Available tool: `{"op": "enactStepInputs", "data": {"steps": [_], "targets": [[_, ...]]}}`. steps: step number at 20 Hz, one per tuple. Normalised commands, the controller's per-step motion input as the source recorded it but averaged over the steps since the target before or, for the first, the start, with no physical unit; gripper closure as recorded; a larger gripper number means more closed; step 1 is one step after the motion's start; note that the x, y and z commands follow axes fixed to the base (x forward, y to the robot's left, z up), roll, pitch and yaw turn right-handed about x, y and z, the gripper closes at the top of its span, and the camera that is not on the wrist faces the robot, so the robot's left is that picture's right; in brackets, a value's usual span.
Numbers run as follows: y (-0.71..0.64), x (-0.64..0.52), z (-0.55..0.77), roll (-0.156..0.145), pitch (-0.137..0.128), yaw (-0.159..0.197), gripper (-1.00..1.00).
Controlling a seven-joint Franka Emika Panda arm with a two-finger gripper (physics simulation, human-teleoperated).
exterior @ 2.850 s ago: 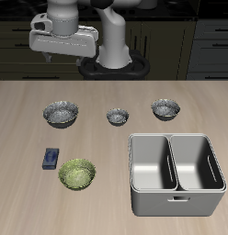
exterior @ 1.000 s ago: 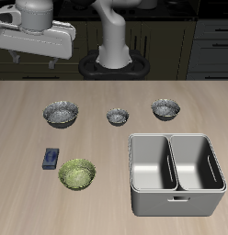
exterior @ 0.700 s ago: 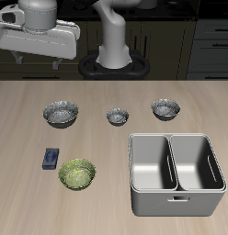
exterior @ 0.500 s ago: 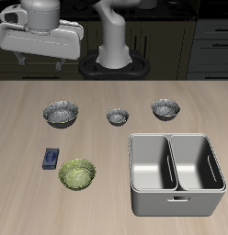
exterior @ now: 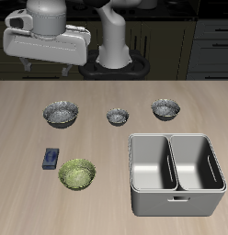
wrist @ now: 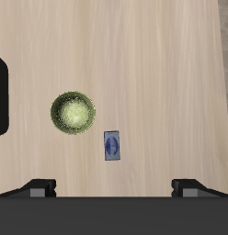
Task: Place the green bowl in the left side of the drainer
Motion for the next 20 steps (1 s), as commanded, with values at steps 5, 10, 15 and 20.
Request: {"op": "enactStepInputs", "data": {"steps": [5, 10, 15, 20], "targets": [[0.11, 0.12, -0.07, 0.014, 0.0, -0.009, -1.0], [0.09, 0.08, -0.09, 0.005, 0.004, -0.014, -1.0], [0.03, 0.02, -0.05, 0.0, -0.001, -0.012, -1.0], [-0.05, 0.12, -0.21, -0.014, 0.007, -0.003, -1.0]]}}
